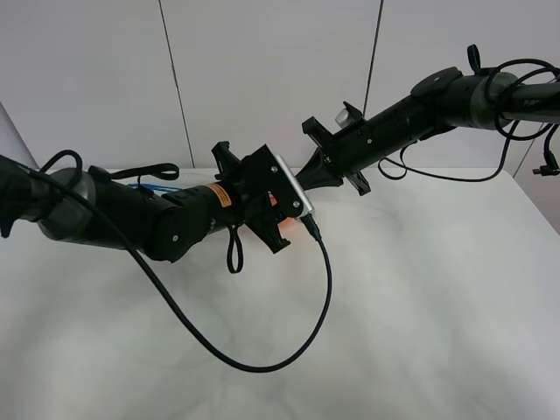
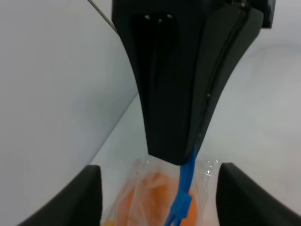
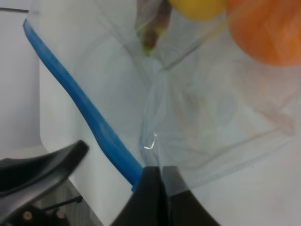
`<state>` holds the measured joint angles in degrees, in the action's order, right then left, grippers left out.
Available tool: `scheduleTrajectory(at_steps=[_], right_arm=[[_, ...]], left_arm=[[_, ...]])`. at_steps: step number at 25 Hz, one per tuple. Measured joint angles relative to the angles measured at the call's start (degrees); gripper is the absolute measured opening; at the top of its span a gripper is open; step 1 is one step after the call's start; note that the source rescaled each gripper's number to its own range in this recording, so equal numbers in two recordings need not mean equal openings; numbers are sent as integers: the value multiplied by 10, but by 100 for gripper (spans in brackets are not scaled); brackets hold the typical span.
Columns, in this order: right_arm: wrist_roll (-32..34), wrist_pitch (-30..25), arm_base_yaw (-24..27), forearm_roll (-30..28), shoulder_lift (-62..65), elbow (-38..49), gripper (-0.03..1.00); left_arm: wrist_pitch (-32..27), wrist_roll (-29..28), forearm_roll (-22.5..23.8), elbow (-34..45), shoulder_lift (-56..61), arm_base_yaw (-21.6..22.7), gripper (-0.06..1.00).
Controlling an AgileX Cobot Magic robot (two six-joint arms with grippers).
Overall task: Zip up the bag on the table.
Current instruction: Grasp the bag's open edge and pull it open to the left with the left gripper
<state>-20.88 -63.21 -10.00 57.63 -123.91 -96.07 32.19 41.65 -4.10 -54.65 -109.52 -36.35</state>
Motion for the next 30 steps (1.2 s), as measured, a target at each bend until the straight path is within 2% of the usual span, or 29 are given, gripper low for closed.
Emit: scheduleTrajectory(at_steps=[8, 10, 13, 16, 30], right_arm=[[0, 0, 0, 0, 0, 0, 0], [0, 0, 0, 0, 0, 0, 0], [0, 0, 0, 0, 0, 0, 0], [0, 0, 0, 0, 0, 0, 0], [2, 1, 0, -1, 0, 0, 0]], left_arm=[[32, -2, 0, 0, -20, -3, 54], [37, -2, 0, 0, -20, -3, 49], [38, -2, 0, 0, -20, -3, 35], [38, -2, 0, 0, -20, -3, 29], [23, -3, 0, 0, -20, -3, 28]])
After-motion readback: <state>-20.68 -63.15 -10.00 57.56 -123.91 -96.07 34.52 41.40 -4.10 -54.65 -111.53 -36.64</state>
